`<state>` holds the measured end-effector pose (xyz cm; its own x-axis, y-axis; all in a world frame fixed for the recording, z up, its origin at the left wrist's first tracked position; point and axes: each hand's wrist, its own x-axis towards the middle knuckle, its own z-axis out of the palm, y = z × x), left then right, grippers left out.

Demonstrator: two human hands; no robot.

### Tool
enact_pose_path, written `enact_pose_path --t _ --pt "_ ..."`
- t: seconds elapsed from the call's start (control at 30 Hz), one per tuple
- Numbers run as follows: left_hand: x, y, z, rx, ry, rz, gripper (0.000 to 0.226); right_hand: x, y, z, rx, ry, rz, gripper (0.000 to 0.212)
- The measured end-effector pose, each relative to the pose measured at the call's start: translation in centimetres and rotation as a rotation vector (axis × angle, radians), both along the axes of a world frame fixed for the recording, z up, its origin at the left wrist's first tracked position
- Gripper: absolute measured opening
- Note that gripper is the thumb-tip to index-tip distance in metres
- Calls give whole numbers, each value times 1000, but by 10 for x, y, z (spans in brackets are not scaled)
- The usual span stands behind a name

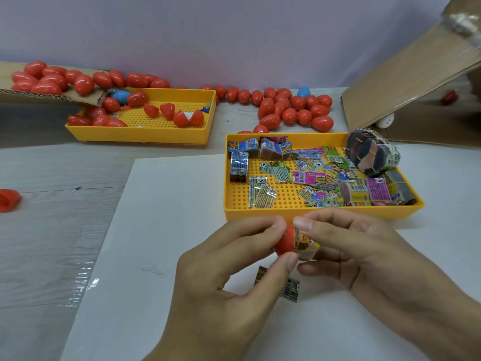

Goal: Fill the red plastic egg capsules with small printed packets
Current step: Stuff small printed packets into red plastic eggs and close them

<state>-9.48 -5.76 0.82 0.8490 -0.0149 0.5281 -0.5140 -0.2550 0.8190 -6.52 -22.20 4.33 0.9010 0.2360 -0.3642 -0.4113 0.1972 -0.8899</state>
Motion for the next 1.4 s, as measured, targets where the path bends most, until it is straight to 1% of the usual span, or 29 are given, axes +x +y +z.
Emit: enact_pose_path --t 0.1,0.27,0.37,0.47,0.6,0.8,1.0,1.23,1.33,1.4 --pt "2 2 -1 -5 4 3 38 0 0 -1 14 22 3 23" --pt "3 5 -2 49 -56 32 35 0 -1 0 55 39 56 24" --pt "3 4 -3 81 -41 18 31 0 -2 -2 42 37 54 25" --pt "4 5 -1 106 -15 30 33 0 -2 -3 42 41 56 32" --pt "4 5 -2 63 37 3 35 2 -2 -3 22 39 57 33" --pt "5 5 -5 19 87 -45 36 2 -3 -5 -22 36 65 28" --pt "5 6 -7 24 100 -71 37 4 -4 -8 -22 33 78 26" --pt "5 7 -7 5 155 -87 37 4 -4 -9 -14 36 71 25" --pt "5 7 -8 -34 193 -83 37 4 -4 -10 -4 20 65 26" --pt "3 5 -5 -110 219 -81 37 3 -3 -11 20 -22 61 29"
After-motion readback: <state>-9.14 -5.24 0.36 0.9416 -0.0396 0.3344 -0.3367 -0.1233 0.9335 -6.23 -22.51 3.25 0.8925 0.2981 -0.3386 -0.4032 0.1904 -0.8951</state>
